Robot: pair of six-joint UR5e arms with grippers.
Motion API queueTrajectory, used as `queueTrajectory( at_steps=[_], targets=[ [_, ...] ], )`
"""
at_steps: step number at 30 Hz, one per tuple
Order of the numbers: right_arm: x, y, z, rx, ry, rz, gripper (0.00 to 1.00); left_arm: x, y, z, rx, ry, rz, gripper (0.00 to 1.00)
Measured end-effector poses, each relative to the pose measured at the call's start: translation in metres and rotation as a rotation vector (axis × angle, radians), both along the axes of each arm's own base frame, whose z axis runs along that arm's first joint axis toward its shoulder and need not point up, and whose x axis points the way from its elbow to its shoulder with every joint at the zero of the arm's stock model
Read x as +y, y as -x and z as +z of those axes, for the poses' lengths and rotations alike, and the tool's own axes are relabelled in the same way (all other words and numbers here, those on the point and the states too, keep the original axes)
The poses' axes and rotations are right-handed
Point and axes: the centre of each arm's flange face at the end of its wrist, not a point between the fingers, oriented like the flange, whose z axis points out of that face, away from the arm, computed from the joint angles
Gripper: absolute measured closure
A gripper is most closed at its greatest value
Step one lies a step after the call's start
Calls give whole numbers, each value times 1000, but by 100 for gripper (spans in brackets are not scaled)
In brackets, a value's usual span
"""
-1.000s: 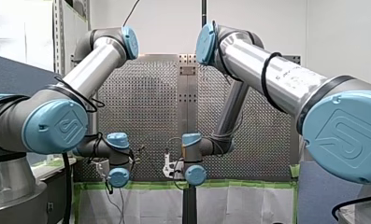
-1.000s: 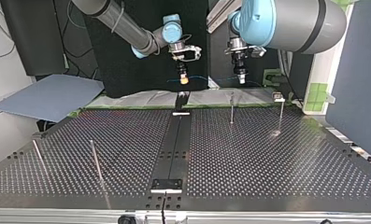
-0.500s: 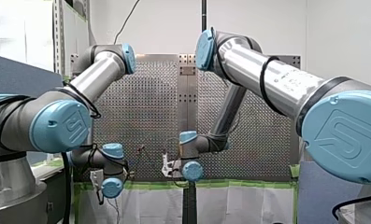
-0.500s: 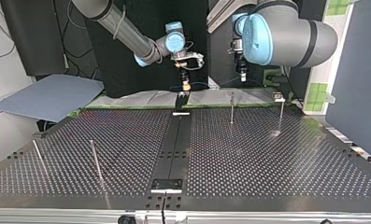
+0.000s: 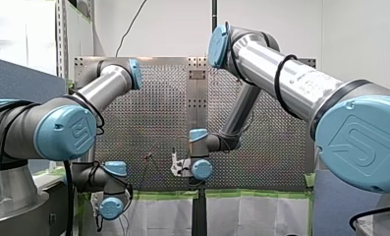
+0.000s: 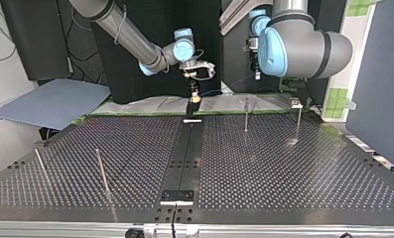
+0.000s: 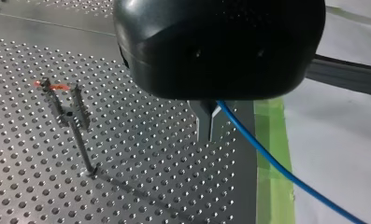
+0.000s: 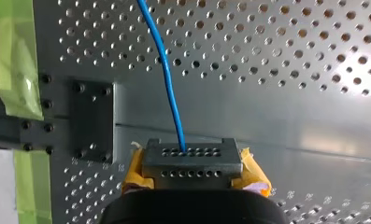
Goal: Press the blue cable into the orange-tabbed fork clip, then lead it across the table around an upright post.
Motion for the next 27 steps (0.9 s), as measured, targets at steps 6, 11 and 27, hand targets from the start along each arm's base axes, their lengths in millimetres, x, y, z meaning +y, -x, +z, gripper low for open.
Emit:
queueTrajectory(
  at_steps=[6, 11, 27],
  targets=[
    [-7, 8, -11, 8, -13, -16, 100, 1, -14, 15, -18, 23, -6, 100],
    [-12, 15, -22, 16, -20, -28, 100, 1, -28, 29, -39, 32, -9, 100],
    [-32, 17, -16, 11, -4, -43, 100, 4, -49, 57, -84, 42, -21, 100]
  ],
)
